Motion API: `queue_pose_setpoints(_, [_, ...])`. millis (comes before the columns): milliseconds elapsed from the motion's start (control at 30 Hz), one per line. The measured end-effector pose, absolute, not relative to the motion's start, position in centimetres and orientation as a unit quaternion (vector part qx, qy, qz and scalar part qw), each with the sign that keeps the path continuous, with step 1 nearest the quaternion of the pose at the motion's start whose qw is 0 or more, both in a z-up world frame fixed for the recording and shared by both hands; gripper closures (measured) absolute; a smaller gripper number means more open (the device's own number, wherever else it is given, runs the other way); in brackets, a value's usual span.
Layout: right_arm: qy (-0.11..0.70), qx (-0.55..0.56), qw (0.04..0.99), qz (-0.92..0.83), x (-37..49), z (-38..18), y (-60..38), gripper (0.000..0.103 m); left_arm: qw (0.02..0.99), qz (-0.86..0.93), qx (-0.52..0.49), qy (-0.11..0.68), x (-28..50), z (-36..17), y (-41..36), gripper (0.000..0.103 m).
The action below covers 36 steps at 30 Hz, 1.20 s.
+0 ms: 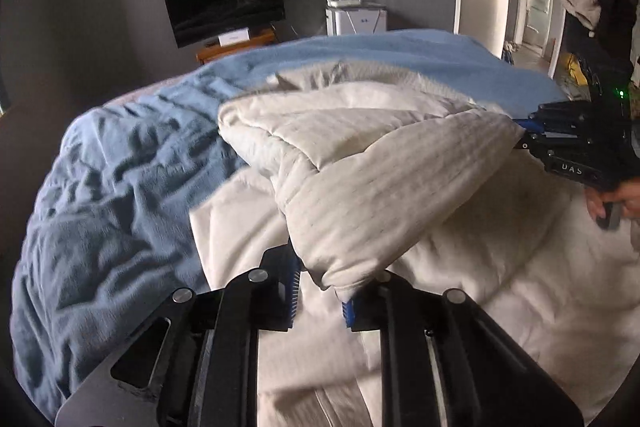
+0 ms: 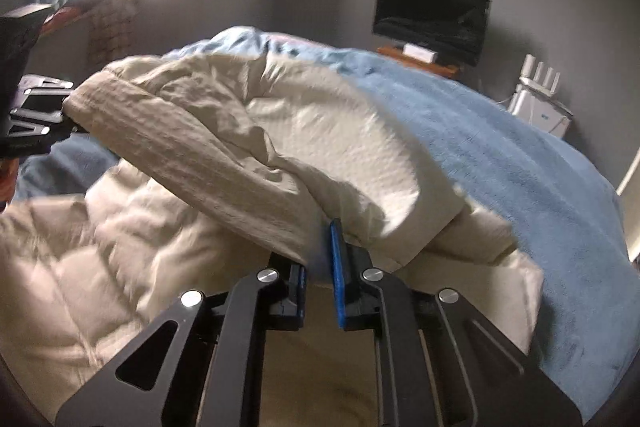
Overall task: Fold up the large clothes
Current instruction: 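Grasp the collar half of the jacket with both grippers and fold it toward the hem, then lay the folded half down and open both grippers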
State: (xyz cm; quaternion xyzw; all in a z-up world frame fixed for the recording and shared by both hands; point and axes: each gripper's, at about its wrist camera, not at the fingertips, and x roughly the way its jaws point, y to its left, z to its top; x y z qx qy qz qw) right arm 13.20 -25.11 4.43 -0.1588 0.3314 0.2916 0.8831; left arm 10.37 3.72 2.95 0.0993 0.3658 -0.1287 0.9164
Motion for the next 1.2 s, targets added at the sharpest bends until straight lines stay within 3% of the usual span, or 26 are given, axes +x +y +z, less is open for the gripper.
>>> queue_pose_setpoints(167, [0.370,-0.203,0.862,0.281,13.7,0.0,-23.9,0.094,0.897,-0.135,0.087,0.413,11.5,-1.3,4.1,0.079])
queue_pose_setpoints(233, [0.373,-0.199,0.863,0.277,14.0,-0.4,-24.1,0.094,0.897,-0.145,0.081,0.410,11.4,-1.1,4.2,0.060])
queue_pose_setpoints(267, [0.374,-0.194,0.864,0.278,14.1,-0.4,-24.2,0.094,0.898,-0.153,0.080,0.404,11.2,-0.7,4.2,0.033])
queue_pose_setpoints(300, [0.374,-0.190,0.864,0.278,14.1,-0.4,-24.2,0.094,0.904,-0.152,0.088,0.391,10.7,-0.2,4.1,0.015])
queue_pose_setpoints(567, [0.374,-0.178,0.866,0.278,14.3,-0.5,-24.5,0.093,0.921,-0.205,0.080,0.320,8.7,4.3,2.0,0.013])
queue_pose_setpoints(667, [0.378,-0.173,0.866,0.279,14.1,-0.4,-24.5,0.092,0.917,-0.196,0.084,0.338,10.7,3.6,1.0,0.012])
queue_pose_setpoints(733, [0.384,-0.162,0.862,0.288,14.1,-0.1,-24.9,0.085,0.905,-0.187,0.087,0.372,12.3,1.5,1.0,0.012])
queue_pose_setpoints(767, [0.388,-0.158,0.860,0.292,14.1,0.2,-25.1,0.074,0.898,-0.180,0.094,0.390,13.0,0.3,1.2,0.013])
queue_pose_setpoints(833, [0.397,-0.145,0.853,0.307,14.1,0.8,-25.8,0.025,0.885,-0.170,0.098,0.422,14.1,-2.3,2.1,0.012])
queue_pose_setpoints(867, [0.397,-0.135,0.850,0.319,13.9,1.2,-26.3,0.021,0.881,-0.165,0.090,0.435,14.4,-3.2,2.8,0.012])
queue_pose_setpoints(1000, [0.394,-0.067,0.846,0.353,13.7,3.1,-28.5,0.020,0.869,-0.159,0.027,0.467,15.5,-5.4,5.4,0.011])
queue_pose_setpoints(1200, [0.391,-0.023,0.870,0.301,15.1,3.6,-27.6,0.020,0.874,-0.151,0.050,0.458,15.4,-5.7,5.0,0.009])
